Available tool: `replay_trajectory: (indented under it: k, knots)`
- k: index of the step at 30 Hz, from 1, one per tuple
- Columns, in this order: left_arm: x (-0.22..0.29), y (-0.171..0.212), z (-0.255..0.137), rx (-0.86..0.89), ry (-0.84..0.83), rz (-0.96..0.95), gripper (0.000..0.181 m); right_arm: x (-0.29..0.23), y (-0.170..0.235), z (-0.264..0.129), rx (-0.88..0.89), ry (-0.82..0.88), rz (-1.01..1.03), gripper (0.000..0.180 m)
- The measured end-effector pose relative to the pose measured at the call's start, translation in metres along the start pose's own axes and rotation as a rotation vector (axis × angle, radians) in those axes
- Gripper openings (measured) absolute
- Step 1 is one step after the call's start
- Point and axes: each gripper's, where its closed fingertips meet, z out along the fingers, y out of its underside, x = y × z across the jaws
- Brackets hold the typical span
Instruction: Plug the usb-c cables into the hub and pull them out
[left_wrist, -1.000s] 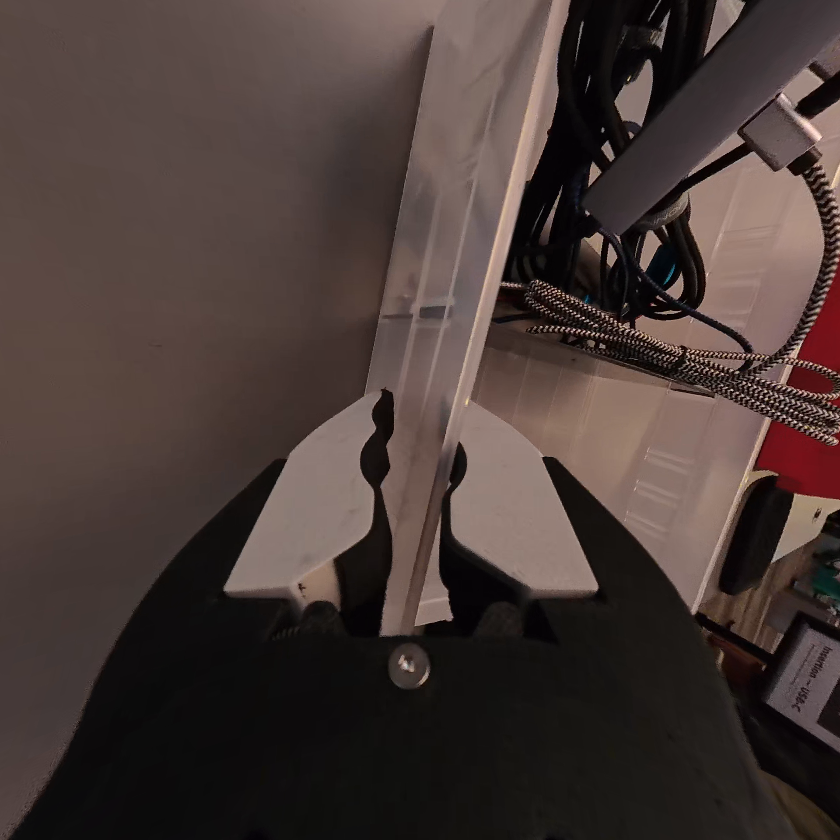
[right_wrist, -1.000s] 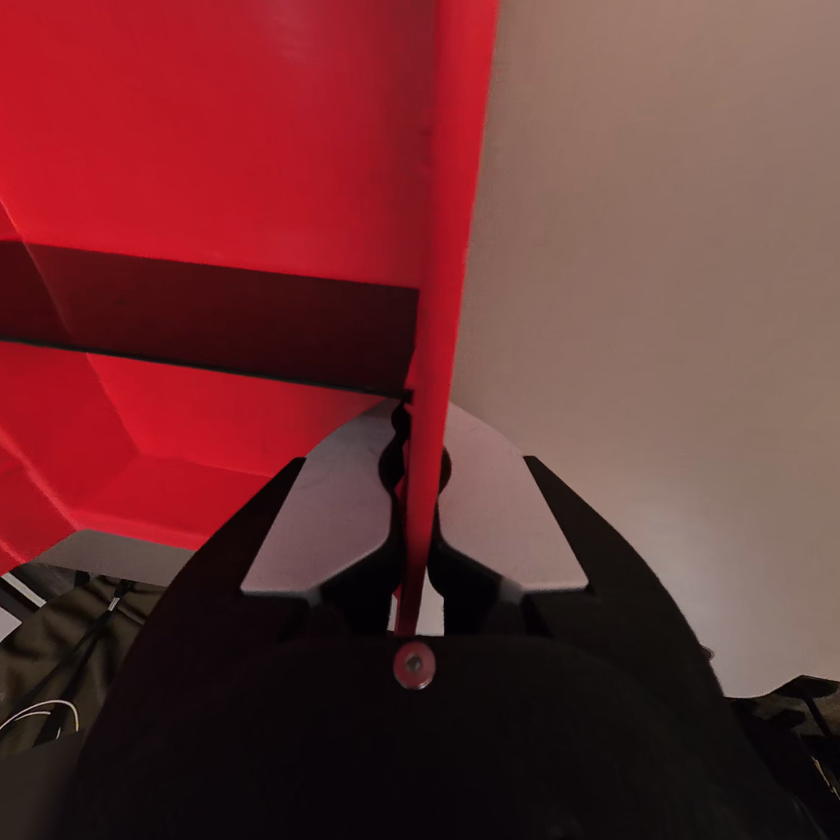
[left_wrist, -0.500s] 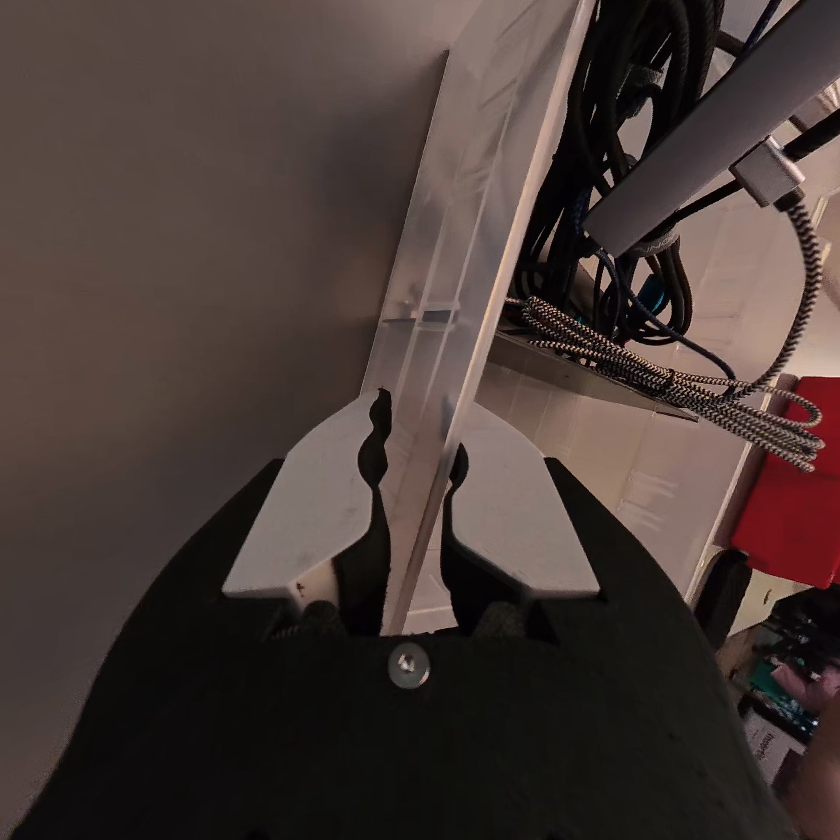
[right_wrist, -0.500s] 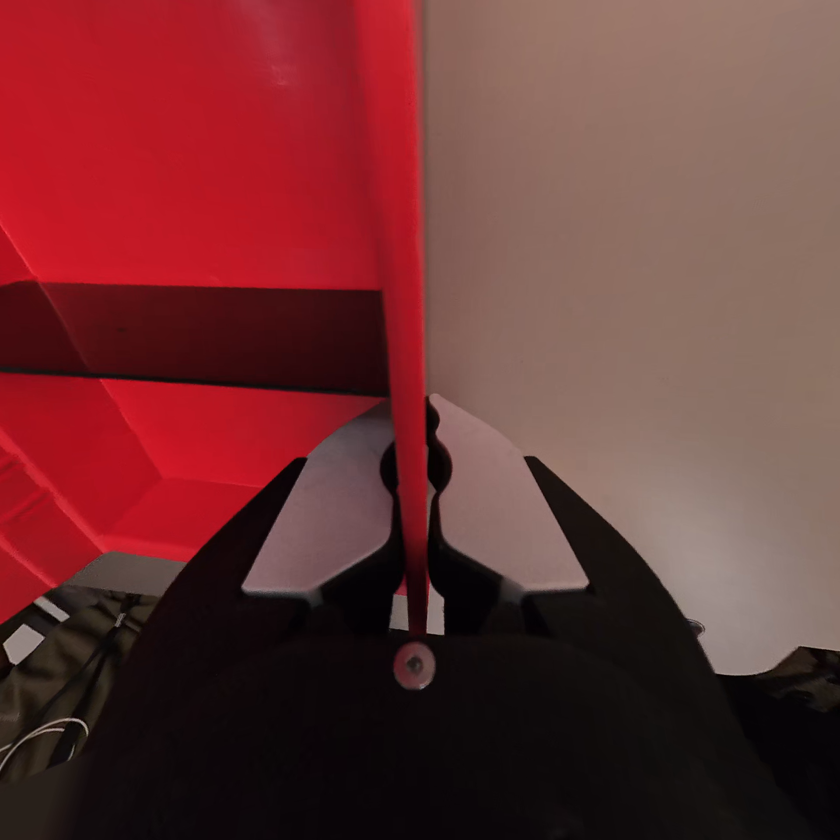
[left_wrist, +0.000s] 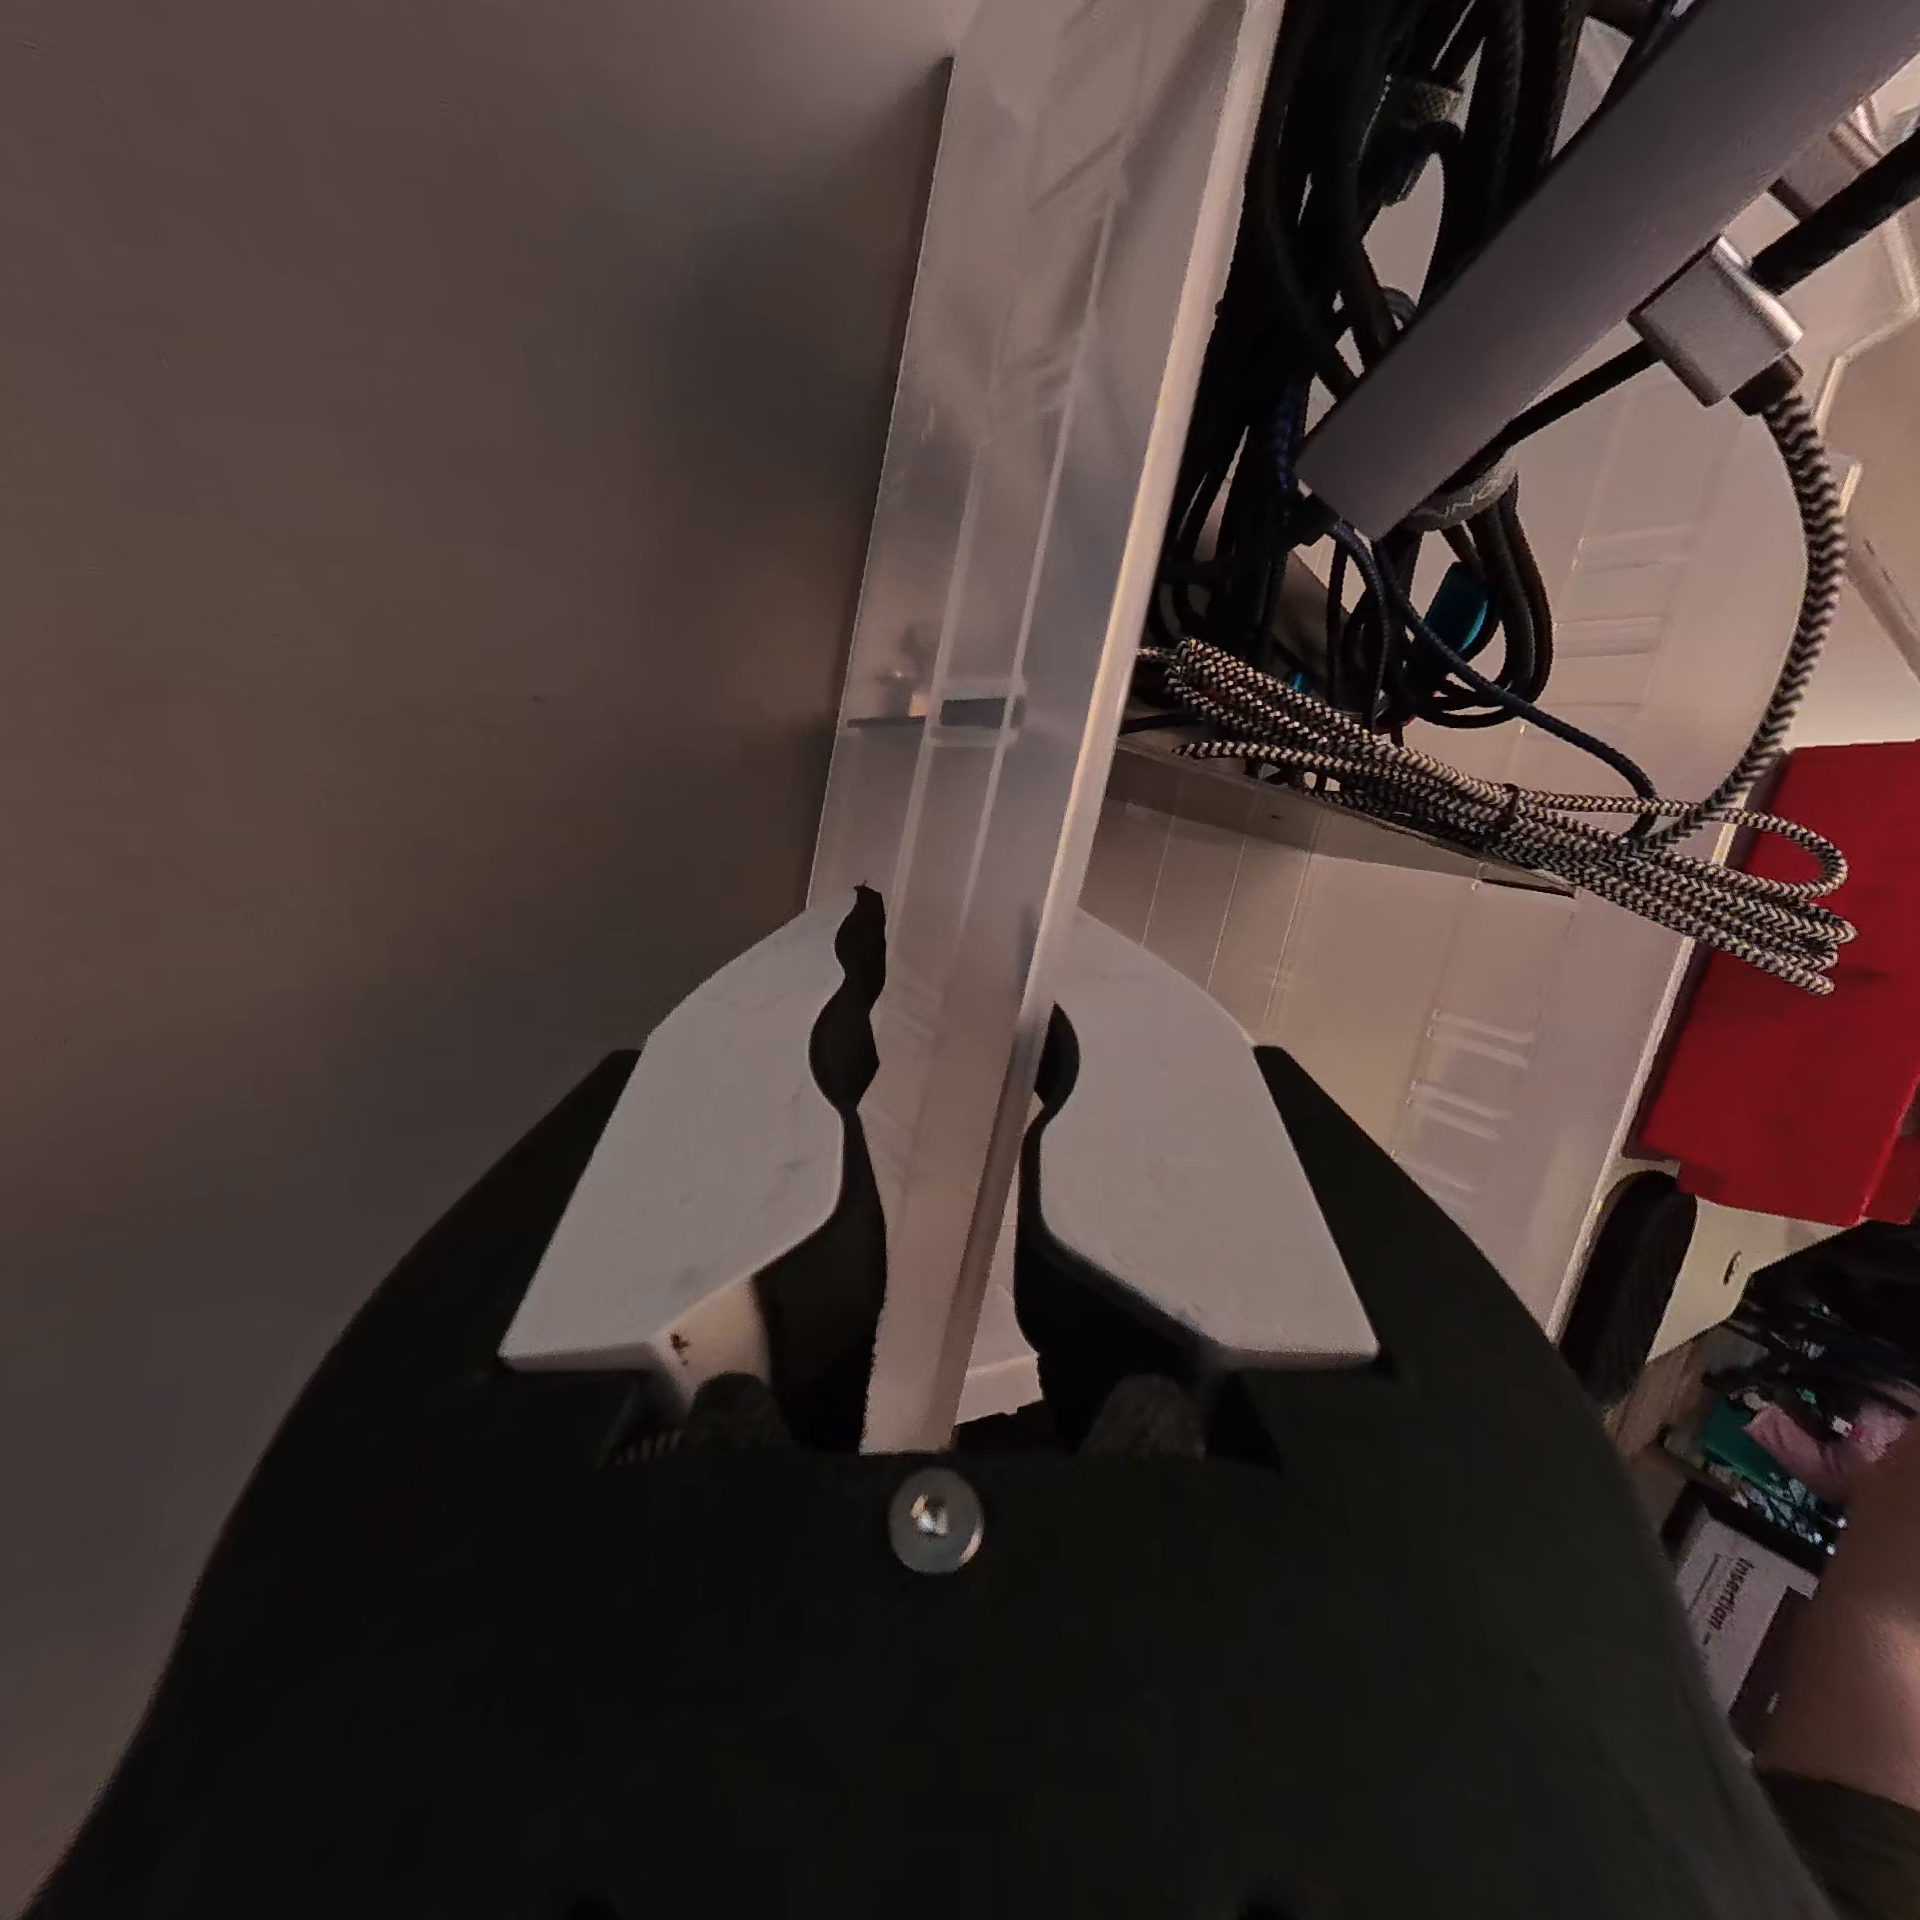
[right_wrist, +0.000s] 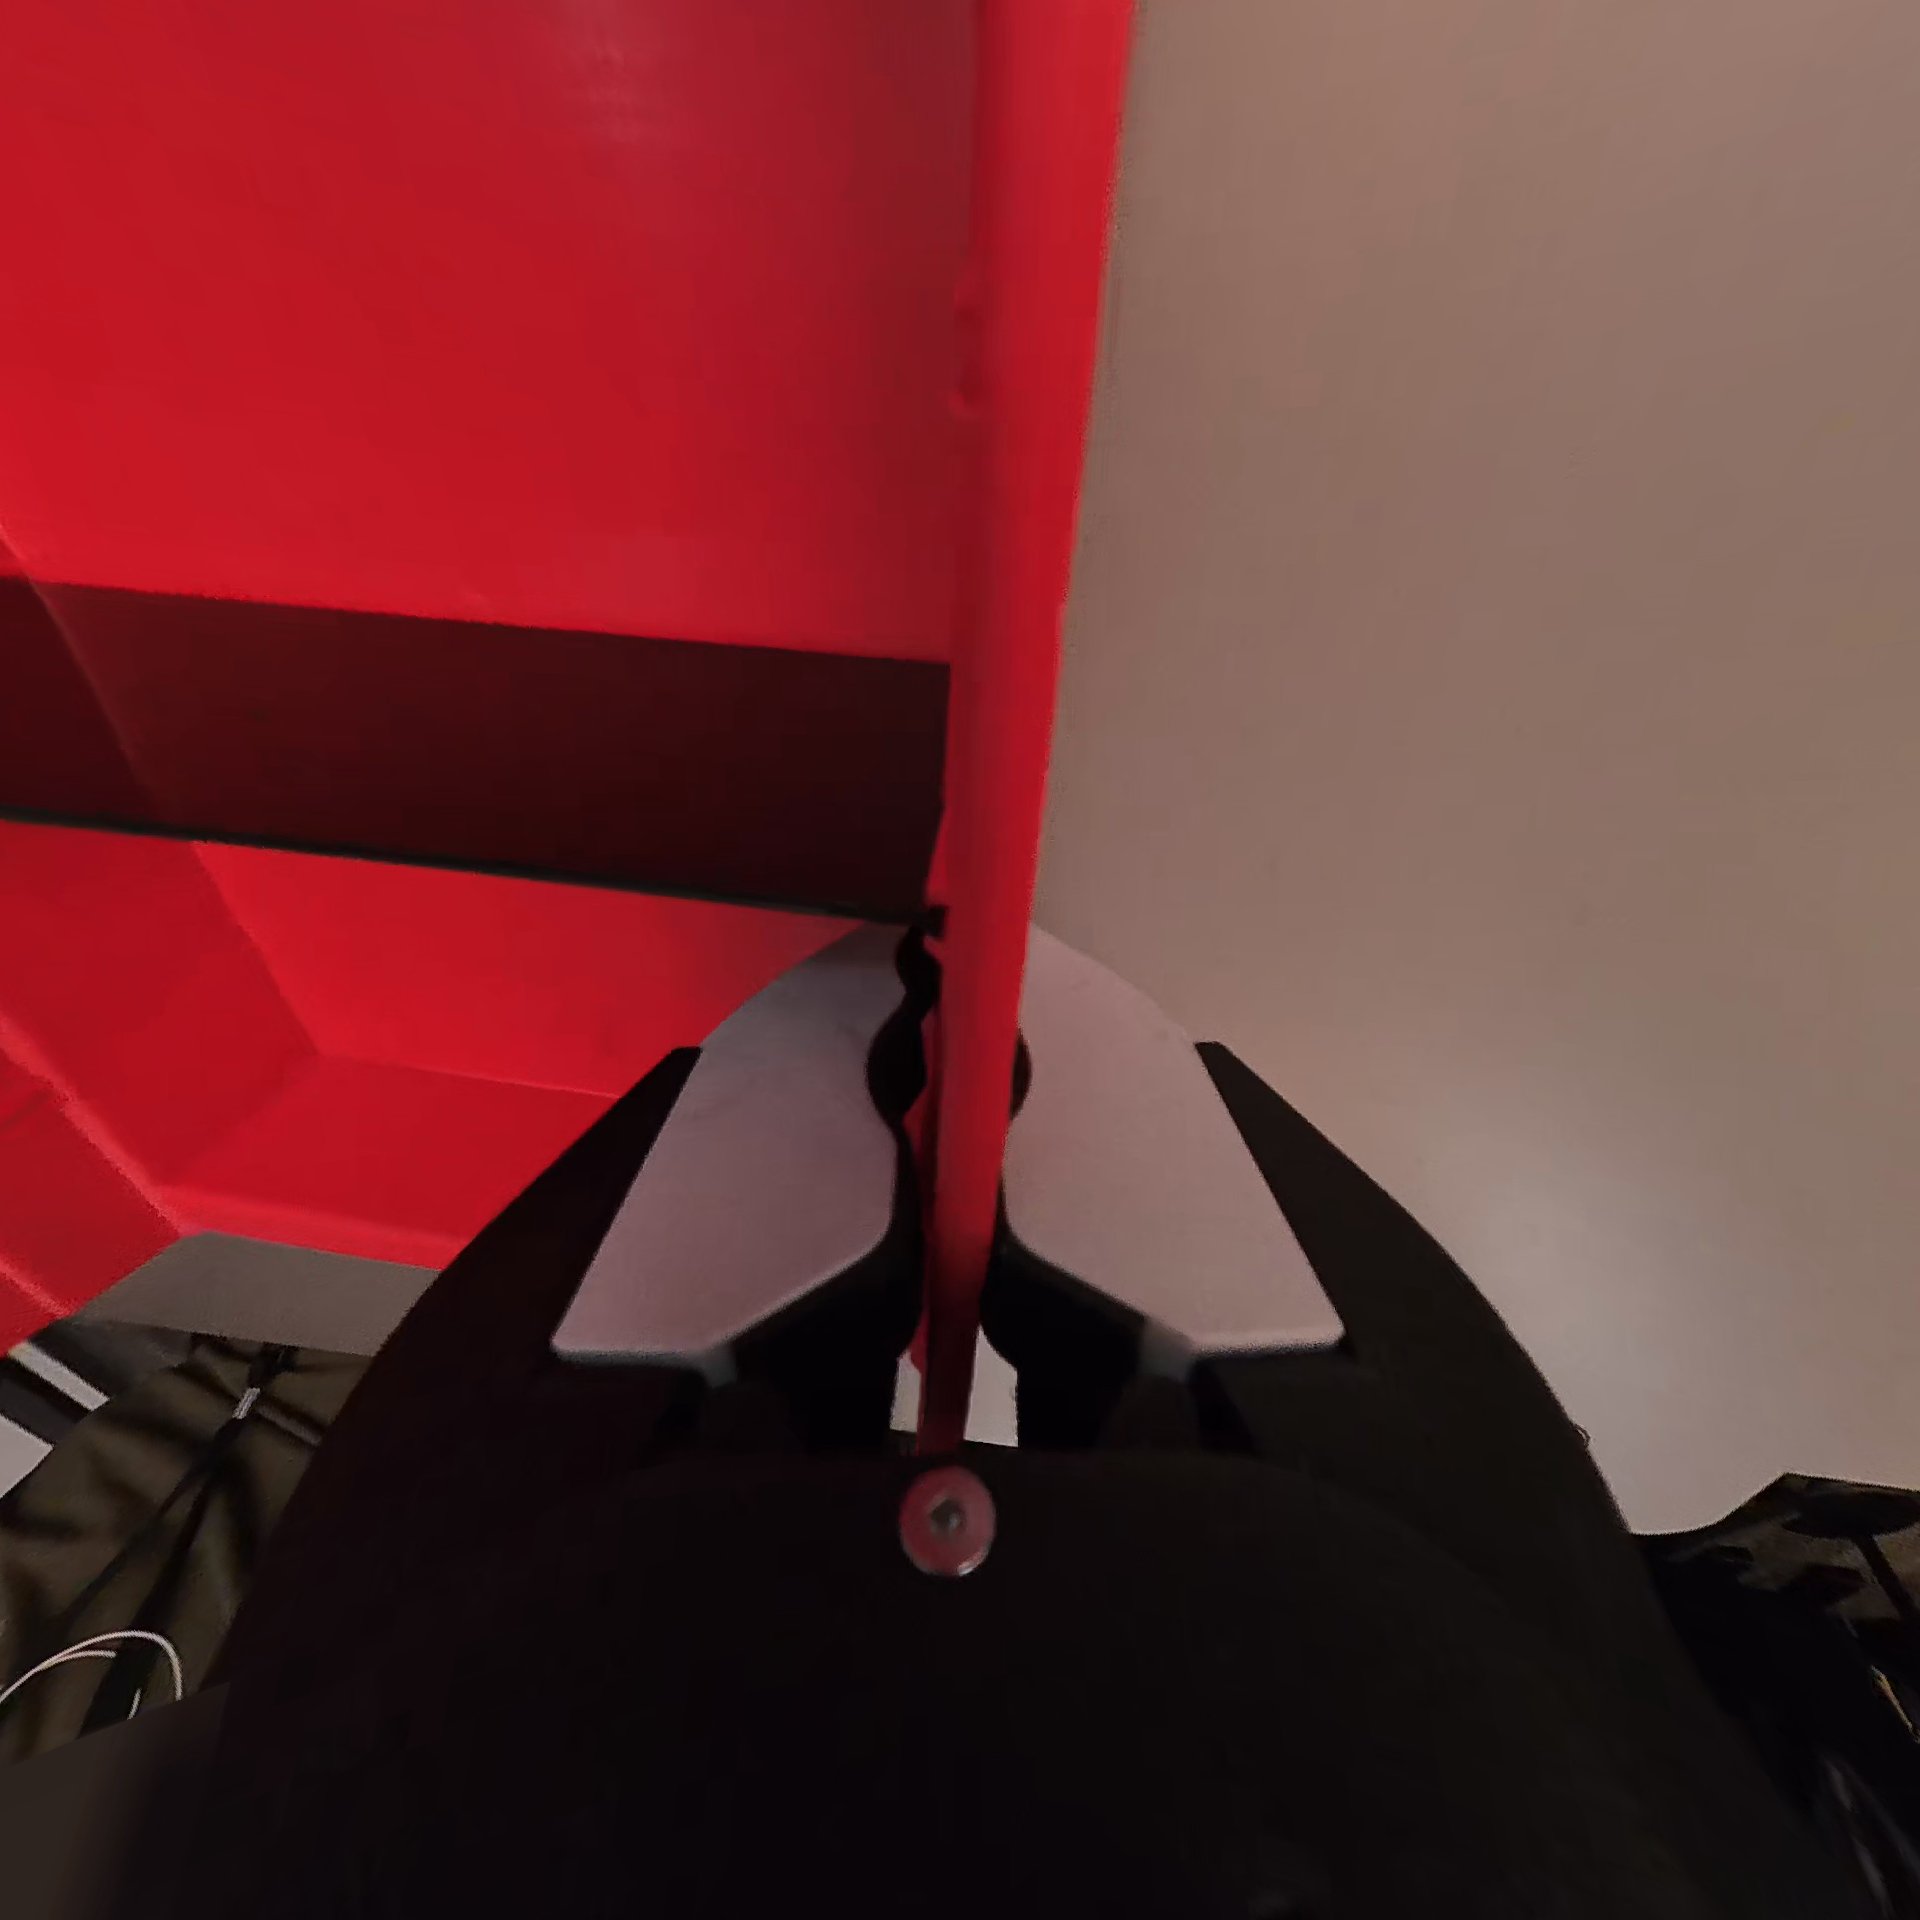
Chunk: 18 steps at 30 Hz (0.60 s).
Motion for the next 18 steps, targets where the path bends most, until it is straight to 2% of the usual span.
replay_trajectory:
  k: [10,14,18]
  knots:
    - [0.003,0.0,-0.001,-0.001,0.042,0.004,0.032,0.0,-0.006,0.001,0.032,-0.003,-0.013,0.007]
    - [0.005,0.001,-0.008,0.009,0.053,0.005,0.036,0.005,-0.005,-0.003,0.041,0.049,-0.045,0.026]
    - [0.007,-0.006,-0.031,0.093,-0.004,0.018,0.035,-0.005,-0.02,-0.028,0.168,0.007,-0.057,0.043]
